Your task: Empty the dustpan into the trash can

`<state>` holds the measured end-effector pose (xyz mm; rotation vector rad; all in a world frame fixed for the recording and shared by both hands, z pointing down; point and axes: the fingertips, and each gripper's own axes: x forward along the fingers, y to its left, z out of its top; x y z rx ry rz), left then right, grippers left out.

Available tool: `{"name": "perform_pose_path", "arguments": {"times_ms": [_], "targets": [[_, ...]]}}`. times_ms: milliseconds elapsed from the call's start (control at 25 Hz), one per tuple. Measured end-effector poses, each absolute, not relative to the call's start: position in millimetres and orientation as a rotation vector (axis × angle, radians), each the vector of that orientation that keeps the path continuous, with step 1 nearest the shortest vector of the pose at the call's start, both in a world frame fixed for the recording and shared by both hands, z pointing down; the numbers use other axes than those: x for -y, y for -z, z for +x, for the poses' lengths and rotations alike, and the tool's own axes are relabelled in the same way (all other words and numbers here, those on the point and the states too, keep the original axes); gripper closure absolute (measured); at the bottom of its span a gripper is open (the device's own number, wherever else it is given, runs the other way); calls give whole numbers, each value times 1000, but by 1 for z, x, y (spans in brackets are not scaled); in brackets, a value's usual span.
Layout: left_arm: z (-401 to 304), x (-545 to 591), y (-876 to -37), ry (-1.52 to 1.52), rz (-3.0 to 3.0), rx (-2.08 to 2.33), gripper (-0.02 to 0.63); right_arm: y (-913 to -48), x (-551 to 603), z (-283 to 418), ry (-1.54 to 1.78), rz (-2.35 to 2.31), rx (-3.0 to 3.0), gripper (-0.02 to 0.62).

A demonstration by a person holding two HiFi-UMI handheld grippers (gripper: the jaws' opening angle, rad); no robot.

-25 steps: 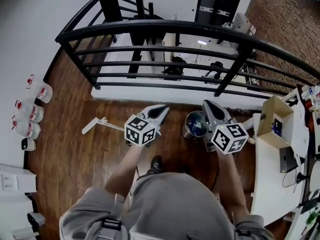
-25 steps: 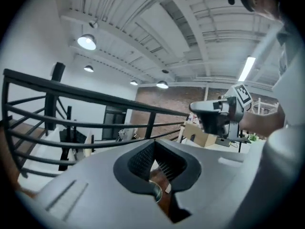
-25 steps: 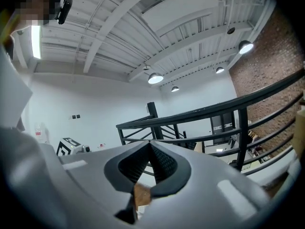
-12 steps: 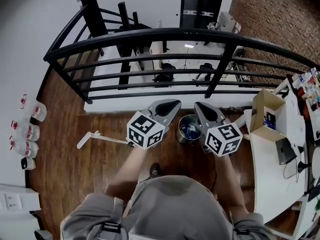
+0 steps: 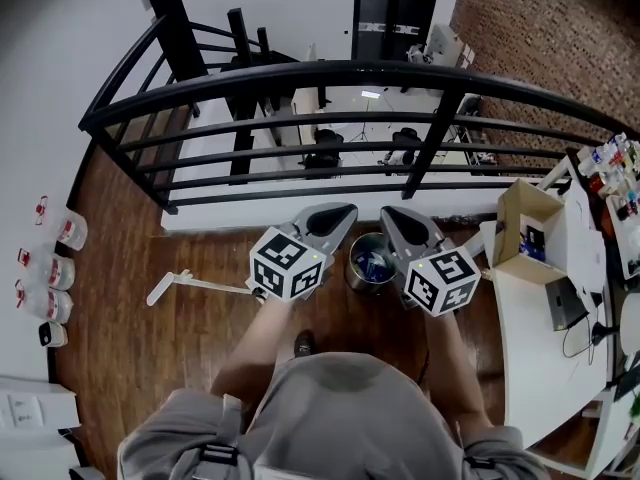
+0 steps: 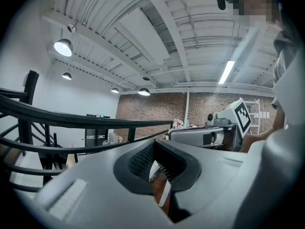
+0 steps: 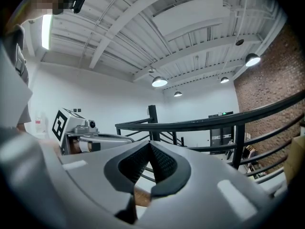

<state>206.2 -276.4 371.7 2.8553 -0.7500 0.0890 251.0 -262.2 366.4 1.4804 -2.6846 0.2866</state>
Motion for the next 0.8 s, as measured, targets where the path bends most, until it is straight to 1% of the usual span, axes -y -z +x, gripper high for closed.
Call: {"name": "perform_pose_path", "arguments": {"times_ms": [800], "targets": [[214, 286, -376, -131, 2856, 734, 600, -357, 271, 255, -250, 1494, 2695, 595]]}}
